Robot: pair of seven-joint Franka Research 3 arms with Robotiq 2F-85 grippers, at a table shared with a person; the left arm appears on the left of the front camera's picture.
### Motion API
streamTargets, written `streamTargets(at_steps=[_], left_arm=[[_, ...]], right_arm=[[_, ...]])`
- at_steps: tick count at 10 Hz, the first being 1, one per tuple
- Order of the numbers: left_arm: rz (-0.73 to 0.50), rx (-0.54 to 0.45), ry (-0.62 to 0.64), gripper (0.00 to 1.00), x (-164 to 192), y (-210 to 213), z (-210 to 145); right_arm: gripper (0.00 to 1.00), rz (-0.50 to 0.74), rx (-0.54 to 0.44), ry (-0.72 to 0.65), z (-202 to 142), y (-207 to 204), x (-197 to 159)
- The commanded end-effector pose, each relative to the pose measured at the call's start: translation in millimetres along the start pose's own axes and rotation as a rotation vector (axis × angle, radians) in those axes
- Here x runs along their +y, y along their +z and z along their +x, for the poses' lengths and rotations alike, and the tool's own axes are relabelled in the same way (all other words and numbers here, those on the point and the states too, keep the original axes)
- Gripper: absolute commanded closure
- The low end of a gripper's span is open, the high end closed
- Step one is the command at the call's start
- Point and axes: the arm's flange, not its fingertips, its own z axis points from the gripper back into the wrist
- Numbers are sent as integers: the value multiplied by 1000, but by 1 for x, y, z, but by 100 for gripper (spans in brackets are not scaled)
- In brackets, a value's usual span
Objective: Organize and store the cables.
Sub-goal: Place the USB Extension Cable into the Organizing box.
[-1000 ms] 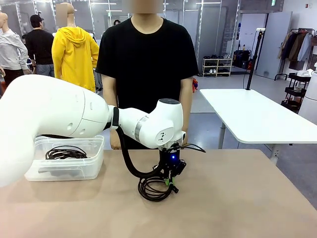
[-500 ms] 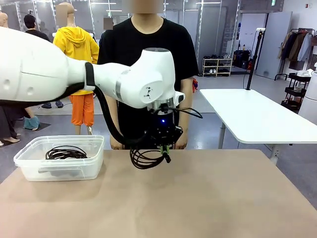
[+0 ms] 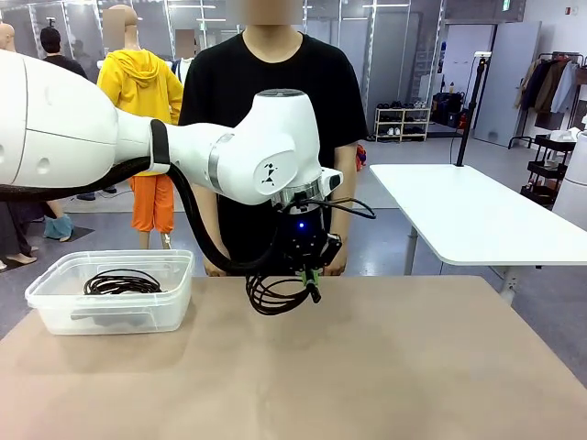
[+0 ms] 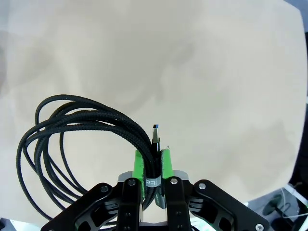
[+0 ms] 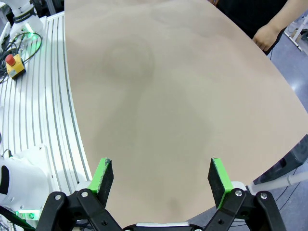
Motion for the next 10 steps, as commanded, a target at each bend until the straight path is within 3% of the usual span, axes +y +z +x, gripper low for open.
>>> streamTargets(at_steps=[1,2,3,4,6,10], left_arm=[[57,4,14,95,5,5,0],[57,4,14,95,5,5,0],[20,4,0,84,3,-1,1],[8,-190,-43,84,14,19,13],[77,-213,-151,84,81,45,43],[142,-331,-162,84,233,55,106]], right_arm=[[0,-9,-6,-10,1,0,-1],[0,-9,-6,-10,1,0,-1],[0,-9,-6,-10,1,0,-1],[0,-9,-6,-10,1,0,-1],[0,-9,-6,-10,1,0,-1],[0,-9,-6,-10,1,0,-1]])
